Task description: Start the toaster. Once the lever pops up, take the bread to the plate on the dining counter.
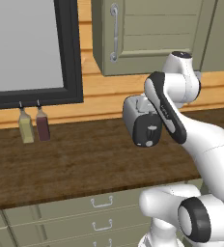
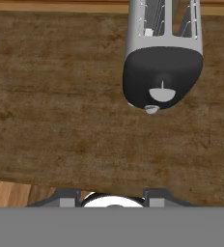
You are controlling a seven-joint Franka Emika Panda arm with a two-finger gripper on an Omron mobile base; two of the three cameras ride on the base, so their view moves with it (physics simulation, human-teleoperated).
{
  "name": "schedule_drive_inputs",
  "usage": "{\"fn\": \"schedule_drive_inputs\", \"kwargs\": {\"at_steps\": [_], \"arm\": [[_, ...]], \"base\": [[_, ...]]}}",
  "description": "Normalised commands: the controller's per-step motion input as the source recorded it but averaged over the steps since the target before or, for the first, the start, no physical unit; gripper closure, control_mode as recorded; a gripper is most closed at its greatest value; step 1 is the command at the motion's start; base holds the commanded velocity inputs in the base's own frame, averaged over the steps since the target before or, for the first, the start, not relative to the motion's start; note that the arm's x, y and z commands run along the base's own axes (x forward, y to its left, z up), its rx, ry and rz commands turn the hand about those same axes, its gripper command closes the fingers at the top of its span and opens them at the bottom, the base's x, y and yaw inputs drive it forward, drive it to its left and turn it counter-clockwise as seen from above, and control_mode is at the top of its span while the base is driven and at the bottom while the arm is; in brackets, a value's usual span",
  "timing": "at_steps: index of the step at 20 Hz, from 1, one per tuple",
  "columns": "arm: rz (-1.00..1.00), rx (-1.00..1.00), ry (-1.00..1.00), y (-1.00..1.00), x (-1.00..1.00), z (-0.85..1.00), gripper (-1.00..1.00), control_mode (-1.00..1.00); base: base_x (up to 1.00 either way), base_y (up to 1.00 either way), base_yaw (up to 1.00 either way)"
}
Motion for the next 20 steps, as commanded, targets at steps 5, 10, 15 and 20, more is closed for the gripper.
{"fn": "schedule_drive_inputs", "kwargs": {"at_steps": [5, 10, 15, 20], "arm": [[0.0, 0.0, -0.02, 0.0, -0.02, 0.0, -1.0, -1.0], [0.0, 0.0, -0.03, 0.0, 0.0, -0.05, -1.0, -1.0], [0.0, -0.02, -0.25, -0.09, 0.0, -0.17, -1.0, -1.0], [0.0, 0.0, -0.18, -0.27, 0.0, -0.09, -1.0, -1.0]], "base": [[0.0, 0.0, 0.0], [0.0, 0.0, 0.0], [0.0, 0.0, 0.0], [0.0, 0.0, 0.0]]}}
